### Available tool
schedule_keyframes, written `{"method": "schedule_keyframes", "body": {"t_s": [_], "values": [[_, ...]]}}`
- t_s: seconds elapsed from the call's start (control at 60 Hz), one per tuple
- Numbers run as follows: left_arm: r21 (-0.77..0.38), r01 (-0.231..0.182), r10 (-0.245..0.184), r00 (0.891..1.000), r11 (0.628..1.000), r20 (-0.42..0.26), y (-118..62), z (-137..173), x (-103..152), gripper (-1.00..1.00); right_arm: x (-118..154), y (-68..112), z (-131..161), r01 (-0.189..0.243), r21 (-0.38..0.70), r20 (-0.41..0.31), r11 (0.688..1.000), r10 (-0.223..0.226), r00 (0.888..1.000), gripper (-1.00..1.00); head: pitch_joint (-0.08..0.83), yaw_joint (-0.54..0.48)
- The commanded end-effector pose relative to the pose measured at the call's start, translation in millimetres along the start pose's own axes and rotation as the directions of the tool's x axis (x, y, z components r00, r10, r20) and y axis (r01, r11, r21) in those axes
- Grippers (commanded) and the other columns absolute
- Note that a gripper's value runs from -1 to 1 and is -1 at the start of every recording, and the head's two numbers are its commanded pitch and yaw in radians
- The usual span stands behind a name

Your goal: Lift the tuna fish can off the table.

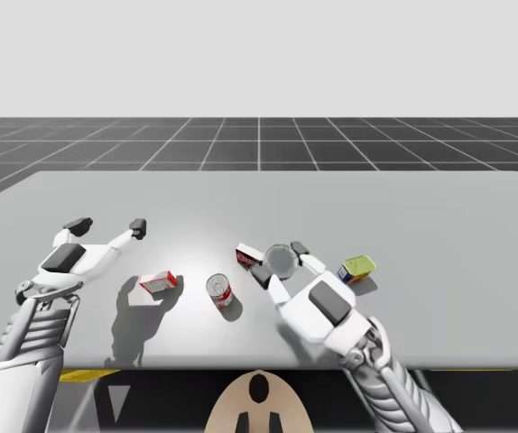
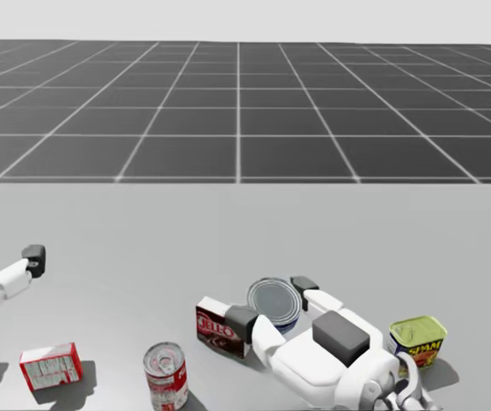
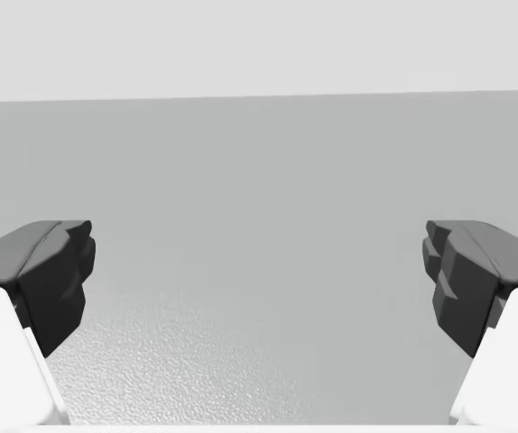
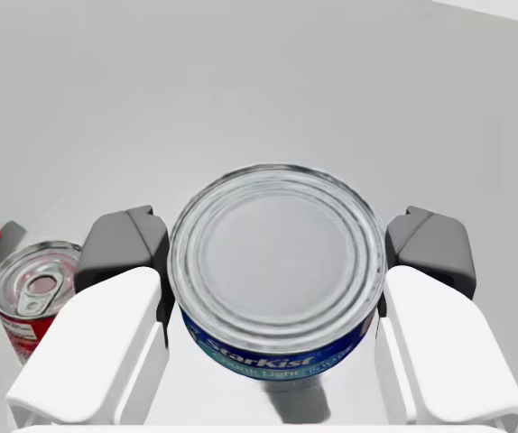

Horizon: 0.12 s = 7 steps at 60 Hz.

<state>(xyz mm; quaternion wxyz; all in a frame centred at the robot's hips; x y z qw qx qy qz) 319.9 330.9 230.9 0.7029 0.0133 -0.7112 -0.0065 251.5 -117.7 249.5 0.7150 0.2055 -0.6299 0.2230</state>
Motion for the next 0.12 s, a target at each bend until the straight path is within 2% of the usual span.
{"method": "schedule_keyframes", "body": {"t_s": [0.017,0.083,0.117], "values": [[0.001,-0.004,0.004,1.000,1.000,0.000,0.5,-0.3,0.7,-1.00,61.8,2.6,12.3,-0.052,-0.012,0.159,0.999,0.053,0.986,1.00,0.352,-0.02],[0.002,-0.005,0.005,1.000,1.000,0.001,0.6,-0.1,0.9,-1.00,78.4,5.2,19.4,-0.088,-0.031,0.220,0.996,0.093,0.971,1.00,0.348,-0.02],[0.002,-0.009,0.009,1.000,1.000,0.001,0.8,-0.2,1.1,-1.00,89.1,6.6,24.6,-0.104,-0.044,0.261,0.994,0.112,0.959,1.00,0.348,-0.02]]}}
